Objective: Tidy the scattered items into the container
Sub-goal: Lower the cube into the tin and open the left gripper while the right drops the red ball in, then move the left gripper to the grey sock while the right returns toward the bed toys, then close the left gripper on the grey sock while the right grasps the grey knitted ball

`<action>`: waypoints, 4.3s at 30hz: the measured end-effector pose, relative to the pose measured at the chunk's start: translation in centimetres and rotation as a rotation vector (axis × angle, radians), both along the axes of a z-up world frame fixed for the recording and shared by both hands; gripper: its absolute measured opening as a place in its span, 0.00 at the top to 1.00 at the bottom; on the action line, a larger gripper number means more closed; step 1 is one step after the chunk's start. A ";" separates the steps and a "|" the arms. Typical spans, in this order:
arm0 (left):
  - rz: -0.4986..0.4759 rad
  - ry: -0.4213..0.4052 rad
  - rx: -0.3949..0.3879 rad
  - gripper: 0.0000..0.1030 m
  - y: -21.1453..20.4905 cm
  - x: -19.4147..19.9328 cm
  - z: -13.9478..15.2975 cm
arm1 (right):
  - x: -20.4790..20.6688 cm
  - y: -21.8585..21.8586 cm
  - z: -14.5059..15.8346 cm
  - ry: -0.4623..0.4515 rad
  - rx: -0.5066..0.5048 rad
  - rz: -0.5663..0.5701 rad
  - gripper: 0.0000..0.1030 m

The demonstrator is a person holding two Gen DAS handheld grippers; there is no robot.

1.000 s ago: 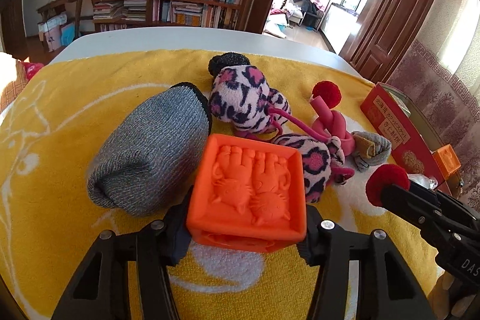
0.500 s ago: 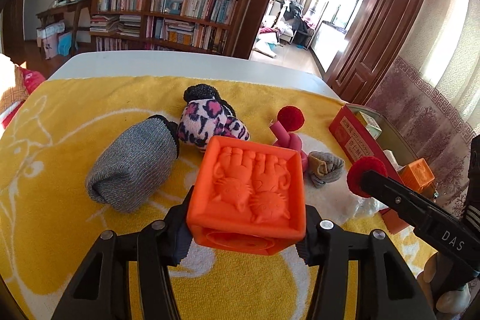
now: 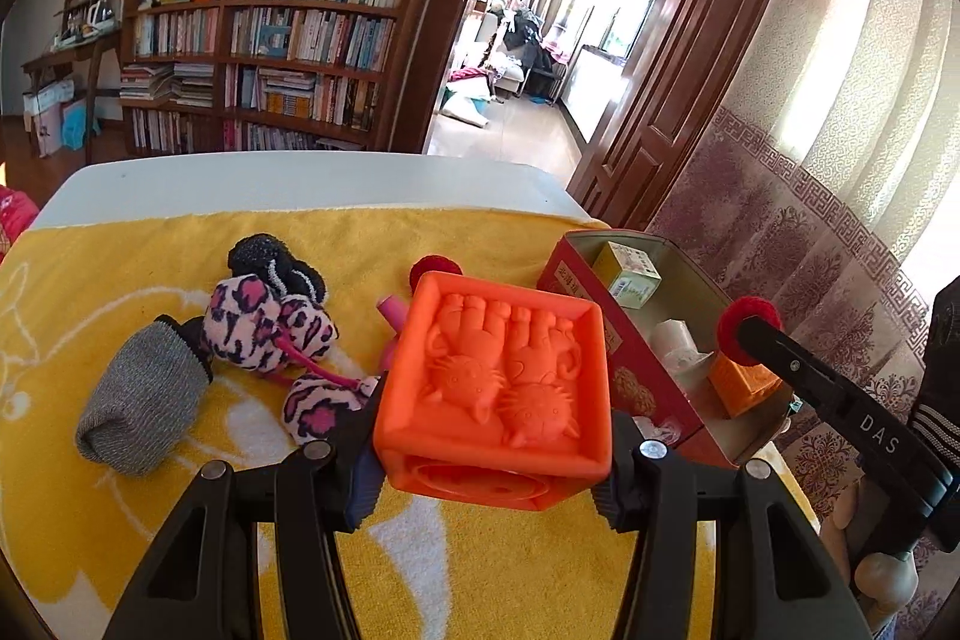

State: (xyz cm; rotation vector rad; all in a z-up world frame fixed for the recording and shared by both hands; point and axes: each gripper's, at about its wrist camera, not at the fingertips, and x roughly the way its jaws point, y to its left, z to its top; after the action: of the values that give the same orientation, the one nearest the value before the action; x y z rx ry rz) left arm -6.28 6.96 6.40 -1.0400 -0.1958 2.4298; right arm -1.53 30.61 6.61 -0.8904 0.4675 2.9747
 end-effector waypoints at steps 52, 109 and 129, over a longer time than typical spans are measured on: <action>-0.050 -0.003 -0.027 0.15 8.9 -4.6 1.5 | 1.0 4.9 -2.8 -0.017 -0.014 -0.121 0.29; 0.332 -0.201 -0.078 0.15 -14.9 -7.1 -7.2 | -4.9 -10.8 -3.7 -0.169 0.028 0.264 0.29; 0.337 -0.130 -0.057 0.40 -14.8 -5.4 -5.9 | -6.9 -10.7 -6.1 -0.241 0.041 0.265 0.29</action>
State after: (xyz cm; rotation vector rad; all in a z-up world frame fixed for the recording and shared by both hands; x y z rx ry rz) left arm -11.69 -7.80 0.51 -1.2801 -0.3741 2.6783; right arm -8.45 19.88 0.51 -1.3844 0.3010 3.0275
